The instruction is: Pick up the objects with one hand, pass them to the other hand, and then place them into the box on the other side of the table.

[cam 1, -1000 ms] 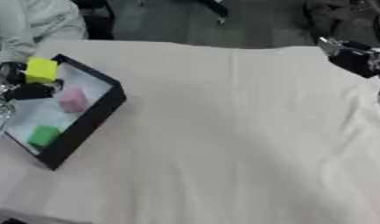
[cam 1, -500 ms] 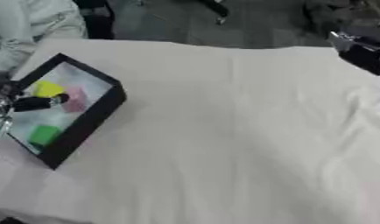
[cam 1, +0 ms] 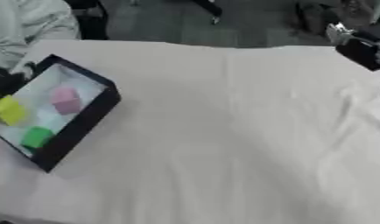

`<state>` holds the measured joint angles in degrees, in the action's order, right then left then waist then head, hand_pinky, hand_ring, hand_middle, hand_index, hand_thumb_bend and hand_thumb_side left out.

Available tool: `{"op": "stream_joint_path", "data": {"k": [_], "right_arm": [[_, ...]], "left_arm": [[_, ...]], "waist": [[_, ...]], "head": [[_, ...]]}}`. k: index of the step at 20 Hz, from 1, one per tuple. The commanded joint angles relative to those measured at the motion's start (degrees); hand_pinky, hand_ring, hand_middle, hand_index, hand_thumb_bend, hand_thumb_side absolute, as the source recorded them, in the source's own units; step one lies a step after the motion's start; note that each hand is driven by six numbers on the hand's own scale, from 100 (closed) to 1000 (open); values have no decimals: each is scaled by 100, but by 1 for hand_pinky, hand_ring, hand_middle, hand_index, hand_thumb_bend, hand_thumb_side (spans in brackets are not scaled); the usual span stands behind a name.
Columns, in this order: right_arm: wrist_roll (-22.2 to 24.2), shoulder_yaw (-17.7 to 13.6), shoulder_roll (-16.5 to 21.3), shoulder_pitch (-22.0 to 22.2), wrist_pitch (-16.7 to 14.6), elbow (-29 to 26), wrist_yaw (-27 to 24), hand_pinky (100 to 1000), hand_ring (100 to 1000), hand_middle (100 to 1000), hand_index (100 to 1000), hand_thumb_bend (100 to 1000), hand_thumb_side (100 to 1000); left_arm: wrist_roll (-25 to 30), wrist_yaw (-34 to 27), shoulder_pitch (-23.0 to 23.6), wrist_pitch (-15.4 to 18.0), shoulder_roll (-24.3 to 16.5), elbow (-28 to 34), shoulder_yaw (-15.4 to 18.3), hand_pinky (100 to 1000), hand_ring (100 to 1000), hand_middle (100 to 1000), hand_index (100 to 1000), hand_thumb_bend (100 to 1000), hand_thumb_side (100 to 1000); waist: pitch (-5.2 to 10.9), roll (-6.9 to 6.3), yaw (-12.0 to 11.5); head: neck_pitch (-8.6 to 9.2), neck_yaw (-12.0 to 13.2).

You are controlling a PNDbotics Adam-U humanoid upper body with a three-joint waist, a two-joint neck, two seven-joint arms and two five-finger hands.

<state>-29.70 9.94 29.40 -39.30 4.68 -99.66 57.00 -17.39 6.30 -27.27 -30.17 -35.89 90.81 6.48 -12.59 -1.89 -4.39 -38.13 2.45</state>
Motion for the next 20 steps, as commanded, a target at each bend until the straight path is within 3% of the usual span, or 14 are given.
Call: {"op": "stream_joint_path", "data": {"k": [1,3,4,5,6,7,9,10,12,14,17,19,20], "right_arm": [[-78,-212,-30,-64,180,-103,-306,757,708,709,774,100,374],[-86,-348,-223,-38,395,41,-839,789,739,735,825,100,552],[-95,-412,-312,-29,493,138,-1193,803,751,740,838,100,643],[-101,-487,-435,-11,613,273,-1662,835,783,754,860,100,795],[-99,-557,-556,1,717,421,-2231,857,810,765,873,100,871],[-100,-613,-646,4,777,556,-2807,860,813,767,875,100,874],[-98,-730,-823,30,811,874,-4100,877,839,779,880,100,892],[-93,-775,-872,46,775,1030,-4653,881,849,786,878,100,788],[-46,-850,-969,92,659,1312,-5404,879,854,789,870,100,683],[-17,-918,-1051,143,501,1540,-5847,877,850,785,866,100,686],[1,-988,-1152,217,279,1767,-6104,874,844,778,861,100,731],[2,-1030,-1208,259,155,1874,-6252,877,843,779,862,100,920],[-14,-1039,-1218,282,106,1920,-6314,877,843,779,863,100,926]], "left_arm": [[-1128,-1609,39,1420,15,594,86,784,787,779,873,211,1000],[-1233,-2530,107,2187,48,612,-85,824,836,850,959,185,1000],[-1188,-2814,127,2459,70,593,-140,830,843,858,962,186,1000],[-1118,-3015,136,2690,119,574,-184,836,850,867,956,189,1000],[-1030,-3153,144,2879,180,555,-225,833,852,872,949,180,998],[-940,-3237,154,3013,234,530,-261,833,853,873,947,179,993],[-724,-3281,172,3153,366,475,-345,821,845,867,905,187,885],[-618,-3262,179,3177,440,453,-383,818,843,862,899,206,861],[-469,-3227,184,3181,603,414,-439,813,840,851,895,228,831],[-389,-3137,186,3176,748,390,-468,812,840,852,892,225,826],[-334,-2957,196,3125,916,374,-508,806,834,846,888,219,821],[-351,-2858,214,3044,1000,354,-529,799,826,835,882,215,813],[-374,-2828,229,2999,1036,347,-539,799,826,835,882,214,813]], "waist": [[146,54,-13],[149,44,-5],[150,43,-3],[148,43,-1],[146,45,1],[144,47,4],[129,57,7],[121,63,6],[105,74,-1],[92,84,-7],[77,93,-18],[67,96,-26],[62,97,-30]], "head": [[13,-111],[25,-160],[28,-184],[28,-216],[26,-244],[26,-265],[20,-327],[17,-362],[9,-428],[10,-467],[9,-505],[-9,-542],[-22,-558]]}}
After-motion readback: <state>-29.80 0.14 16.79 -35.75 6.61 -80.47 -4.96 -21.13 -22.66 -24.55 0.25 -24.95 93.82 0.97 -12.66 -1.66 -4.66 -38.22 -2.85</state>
